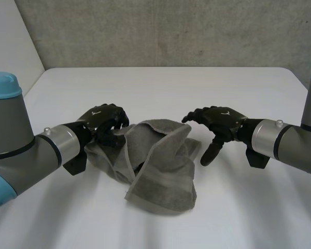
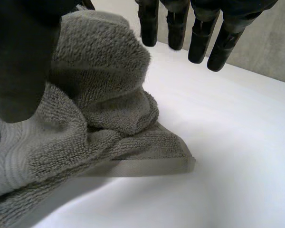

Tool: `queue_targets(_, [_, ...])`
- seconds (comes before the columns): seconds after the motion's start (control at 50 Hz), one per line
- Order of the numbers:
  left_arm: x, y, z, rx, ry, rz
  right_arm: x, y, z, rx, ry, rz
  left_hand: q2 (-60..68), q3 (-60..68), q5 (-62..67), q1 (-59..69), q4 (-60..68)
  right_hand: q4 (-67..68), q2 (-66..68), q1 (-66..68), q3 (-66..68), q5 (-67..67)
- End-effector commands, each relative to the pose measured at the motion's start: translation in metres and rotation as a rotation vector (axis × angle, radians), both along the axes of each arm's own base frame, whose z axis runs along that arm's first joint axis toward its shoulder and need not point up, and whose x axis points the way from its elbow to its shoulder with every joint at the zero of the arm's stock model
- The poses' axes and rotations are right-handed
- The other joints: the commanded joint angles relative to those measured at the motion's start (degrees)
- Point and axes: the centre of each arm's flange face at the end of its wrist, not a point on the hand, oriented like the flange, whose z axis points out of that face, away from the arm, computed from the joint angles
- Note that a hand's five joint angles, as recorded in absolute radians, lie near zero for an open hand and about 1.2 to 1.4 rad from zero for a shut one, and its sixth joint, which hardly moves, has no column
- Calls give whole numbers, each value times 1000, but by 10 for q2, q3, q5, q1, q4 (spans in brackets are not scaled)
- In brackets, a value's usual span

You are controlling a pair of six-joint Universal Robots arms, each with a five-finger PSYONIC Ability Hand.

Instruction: Fold the towel.

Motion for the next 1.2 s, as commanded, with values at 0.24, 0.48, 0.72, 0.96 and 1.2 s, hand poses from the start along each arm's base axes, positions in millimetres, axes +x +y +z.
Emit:
queue_targets(0.24, [3, 5, 6, -27, -21, 63, -20, 34, 11, 71, -288, -303, 40, -29, 36, 55, -32, -33, -54, -41, -20, -22])
queue_targets(0.48, [4, 14, 17, -50, -8, 57, 3, 33, -13, 88, -297, -320, 40, -29, 36, 55, -32, -33, -38, -24, -20, -6])
queue_targets(0.72, [7, 17, 26, -69, 6, 62, 38, 32, -45, 149, -288, -291, 40, -29, 36, 55, -32, -33, 190, 204, -20, 222])
queue_targets(0.96, [10, -8, 53, -192, 42, 95, 54, -14, 4, -74, -337, -227, 40, -29, 36, 55, -32, -33, 633, 647, -20, 665])
queue_targets(1.2, [-3, -31, 179, -766, 312, 93, 58, -21, 200, -594, -663, 5, 40, -29, 36, 55, -32, -33, 633, 647, -20, 665])
